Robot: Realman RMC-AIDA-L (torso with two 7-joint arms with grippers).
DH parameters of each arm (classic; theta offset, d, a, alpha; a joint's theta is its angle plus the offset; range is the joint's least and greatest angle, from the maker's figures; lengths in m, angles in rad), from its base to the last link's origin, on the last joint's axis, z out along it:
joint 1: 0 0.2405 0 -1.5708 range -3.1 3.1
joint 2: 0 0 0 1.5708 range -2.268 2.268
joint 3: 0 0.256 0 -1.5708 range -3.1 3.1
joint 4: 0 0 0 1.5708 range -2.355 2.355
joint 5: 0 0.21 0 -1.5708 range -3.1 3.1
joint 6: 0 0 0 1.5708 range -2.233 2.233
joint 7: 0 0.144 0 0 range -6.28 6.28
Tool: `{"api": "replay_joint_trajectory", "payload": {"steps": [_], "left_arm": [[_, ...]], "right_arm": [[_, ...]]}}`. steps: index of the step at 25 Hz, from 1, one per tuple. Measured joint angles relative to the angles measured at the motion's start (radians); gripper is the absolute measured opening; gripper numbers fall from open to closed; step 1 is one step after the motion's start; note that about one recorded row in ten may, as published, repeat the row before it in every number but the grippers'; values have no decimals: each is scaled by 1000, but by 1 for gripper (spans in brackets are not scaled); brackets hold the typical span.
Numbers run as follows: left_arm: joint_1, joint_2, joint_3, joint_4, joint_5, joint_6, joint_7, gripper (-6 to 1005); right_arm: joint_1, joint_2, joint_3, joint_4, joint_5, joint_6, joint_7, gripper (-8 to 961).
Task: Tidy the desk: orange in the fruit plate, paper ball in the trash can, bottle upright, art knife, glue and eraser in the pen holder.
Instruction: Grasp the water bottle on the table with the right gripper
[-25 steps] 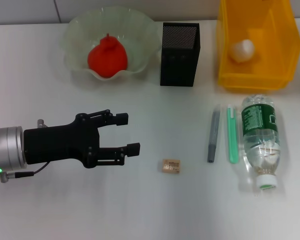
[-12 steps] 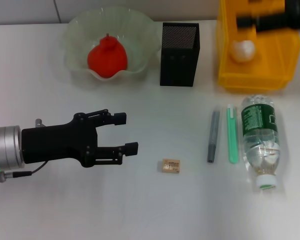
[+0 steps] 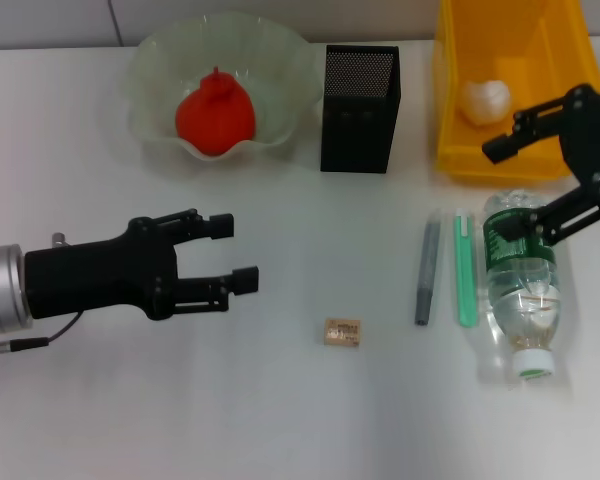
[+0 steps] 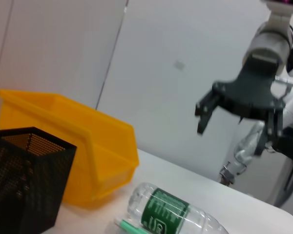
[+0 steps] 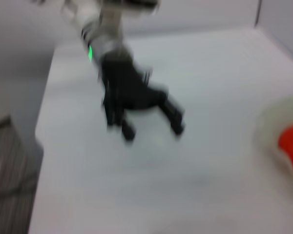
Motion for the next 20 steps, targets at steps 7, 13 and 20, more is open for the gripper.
{"api": "replay_joint_trajectory", "payload": {"steps": [7, 13, 20], "left_arm": [[8, 0, -65, -2, 1, -2, 0, 827], [10, 3, -92, -2, 1, -5, 2, 826], [21, 6, -133, -2, 4, -7, 4, 825]], "right_arm": [[77, 38, -70, -26, -308, 10, -53, 839], [95, 49, -167, -42, -391, 26, -57, 839], [102, 80, -279, -62, -457, 38, -108, 839]]}}
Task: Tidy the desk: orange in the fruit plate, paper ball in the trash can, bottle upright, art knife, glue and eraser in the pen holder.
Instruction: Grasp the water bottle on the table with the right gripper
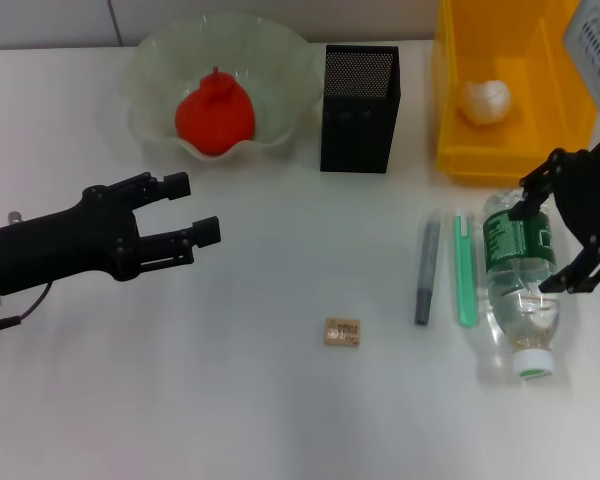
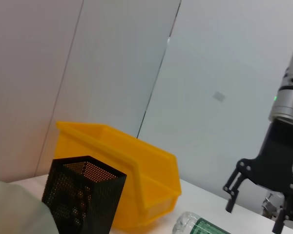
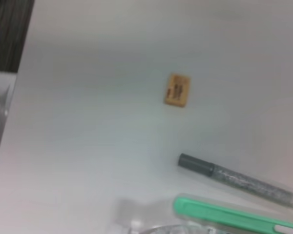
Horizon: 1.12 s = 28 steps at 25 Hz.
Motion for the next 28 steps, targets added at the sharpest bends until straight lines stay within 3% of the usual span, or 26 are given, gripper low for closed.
{"api": "replay_joint_trajectory", "payload": {"steps": [7, 12, 21, 28], "left_arm": [[7, -1, -27, 1, -2, -10, -5, 824], [8, -6, -27, 0, -5, -39, -31, 823], [9, -8, -48, 0, -6, -49, -45, 821], [19, -9, -78, 0, -6, -50, -54, 820]], "right_arm": [[-11, 33, -97, -43, -83, -13, -69, 838], [-13, 46, -107, -59, -98, -16, -126, 838], [-29, 54, -156, -62, -103, 1, -206, 839], [-74, 56, -256, -57, -104, 87, -274, 838]]}}
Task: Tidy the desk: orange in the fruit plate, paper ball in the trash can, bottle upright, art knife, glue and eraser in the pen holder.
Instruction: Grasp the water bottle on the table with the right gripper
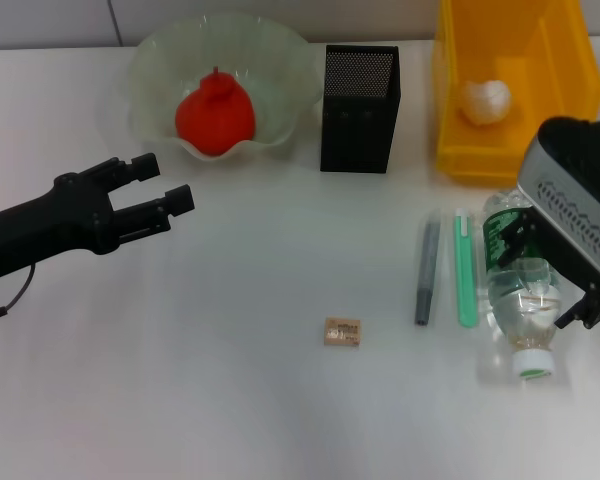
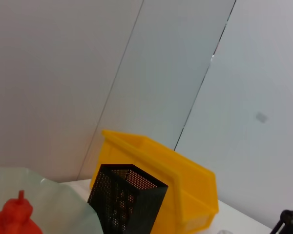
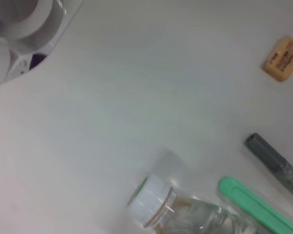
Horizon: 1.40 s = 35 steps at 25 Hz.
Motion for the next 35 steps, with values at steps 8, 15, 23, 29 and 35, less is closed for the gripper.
{"api": "replay_joint_trajectory", "payload": {"steps": [8, 15, 23, 29, 35], "left_arm": [[1, 0, -24, -1, 0, -6, 0, 818], [1, 0, -26, -1, 0, -12, 0, 817], [1, 0, -34, -2, 0, -12, 0, 815], [1, 0, -37, -2, 0, -12, 0, 814], [6, 2, -36, -2, 0, -9, 0, 813]], "right_arm": [[-16, 2, -42, 4, 1, 55, -50, 839], [-14, 2, -83, 25, -17, 93, -51, 838], [-7, 2, -98, 38, -31, 129, -42, 839], [-6, 2, -91, 60, -53, 157, -24, 838], [-6, 1, -87, 71, -54, 163, -2, 839]]}}
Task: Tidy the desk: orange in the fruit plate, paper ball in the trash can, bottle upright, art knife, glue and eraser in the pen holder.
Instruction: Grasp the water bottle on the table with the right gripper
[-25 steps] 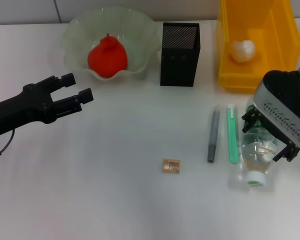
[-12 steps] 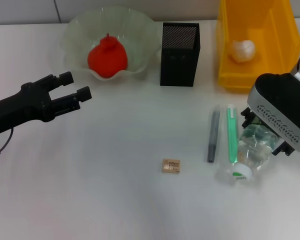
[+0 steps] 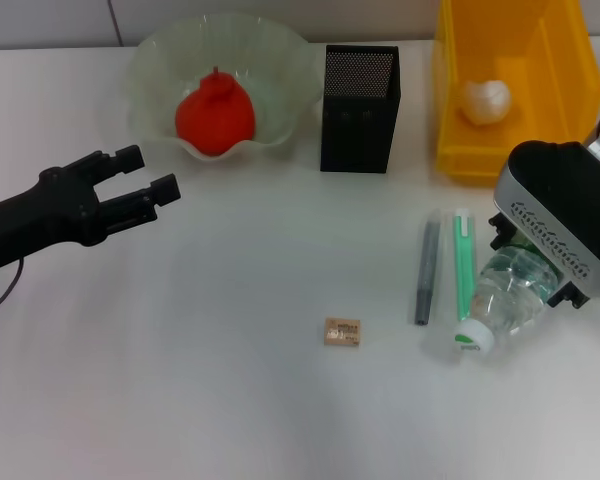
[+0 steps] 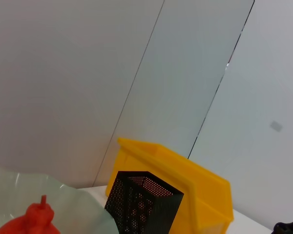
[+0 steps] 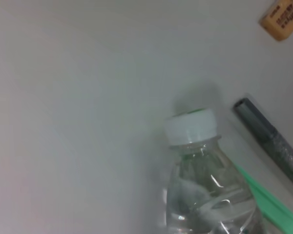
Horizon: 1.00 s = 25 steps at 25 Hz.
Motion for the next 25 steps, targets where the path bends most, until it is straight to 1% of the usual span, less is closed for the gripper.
{"api": "replay_joint_trajectory", "payload": {"steps": [8, 12, 18, 25], "left_arm": [[8, 1, 0, 0, 5, 4, 0, 811], [10, 1, 0, 0, 5, 6, 1, 811], [12, 0, 1, 0, 6, 7, 4, 809], [12, 0, 0, 0, 6, 13, 2, 808]], "right_arm": [[1, -1, 3, 44, -21, 48, 43, 839], [2, -1, 9, 39, -26, 52, 66, 838], [8, -2, 62, 32, -44, 58, 83, 838], [9, -2, 83, 44, -49, 69, 85, 839]]}}
